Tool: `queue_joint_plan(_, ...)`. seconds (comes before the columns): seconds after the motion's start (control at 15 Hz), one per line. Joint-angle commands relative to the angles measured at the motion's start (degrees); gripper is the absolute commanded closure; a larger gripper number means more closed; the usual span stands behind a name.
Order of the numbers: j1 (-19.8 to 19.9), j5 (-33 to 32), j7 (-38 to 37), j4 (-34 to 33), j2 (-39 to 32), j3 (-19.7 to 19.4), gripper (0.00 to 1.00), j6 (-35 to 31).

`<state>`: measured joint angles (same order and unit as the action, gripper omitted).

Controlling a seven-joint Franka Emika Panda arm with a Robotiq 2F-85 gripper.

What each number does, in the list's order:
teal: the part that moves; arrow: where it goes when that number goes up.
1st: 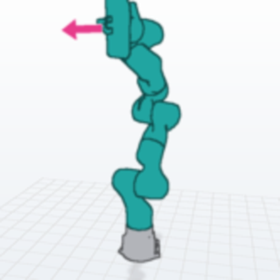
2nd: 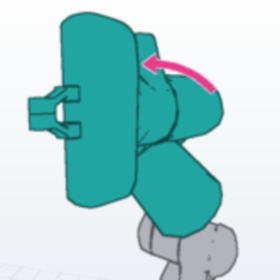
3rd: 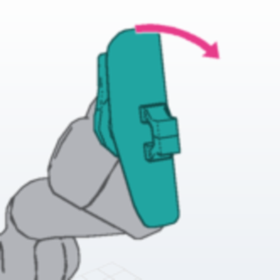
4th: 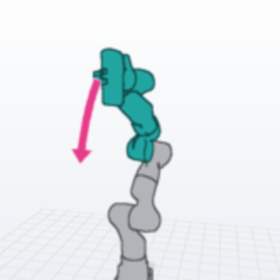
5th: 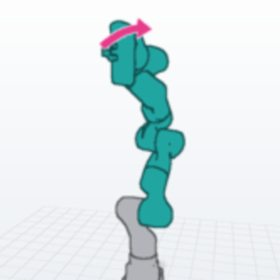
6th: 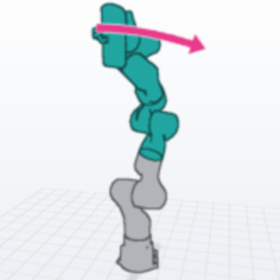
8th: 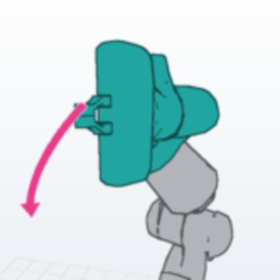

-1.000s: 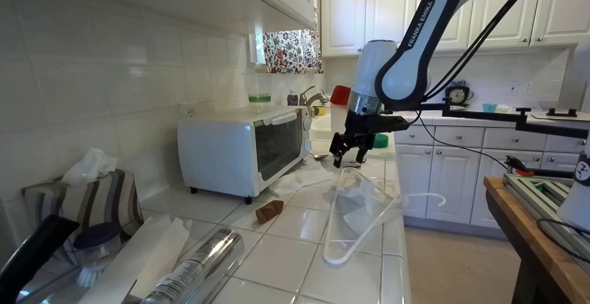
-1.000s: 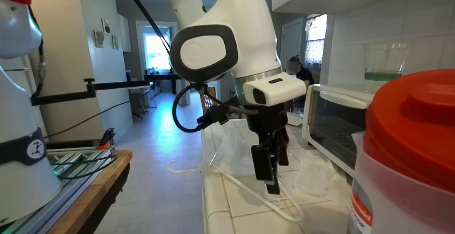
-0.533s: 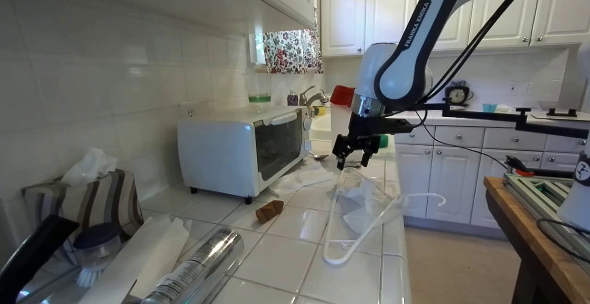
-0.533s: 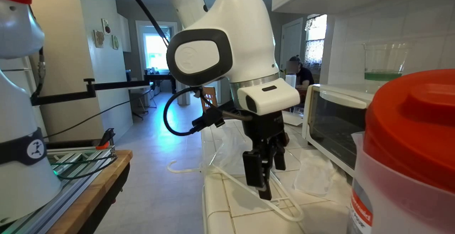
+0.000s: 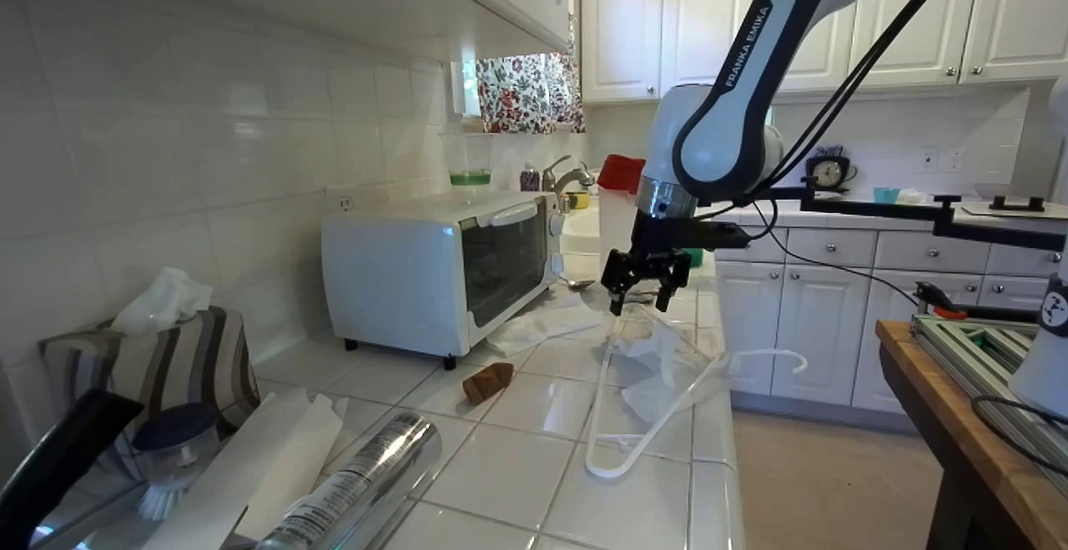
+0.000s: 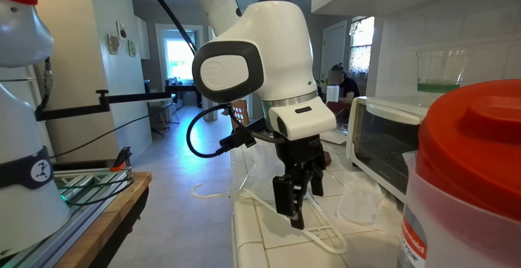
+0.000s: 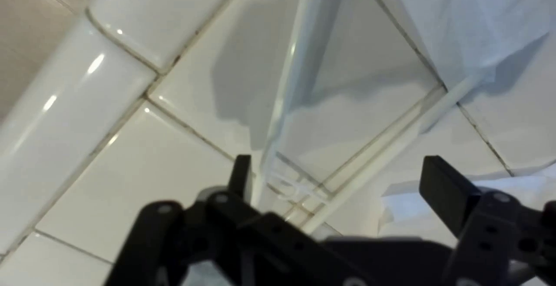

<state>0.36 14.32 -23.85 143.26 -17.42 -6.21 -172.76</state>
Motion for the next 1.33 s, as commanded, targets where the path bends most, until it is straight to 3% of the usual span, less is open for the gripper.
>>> queue_joint_plan(0.0,0.66,0.78,1.15,-1.01,-1.11,0.35,0.0,1.63)
queue_joint_plan(1.27,1.95,1.33,0.64,-4.33,-5.38,-0.89,0.0,-0.26)
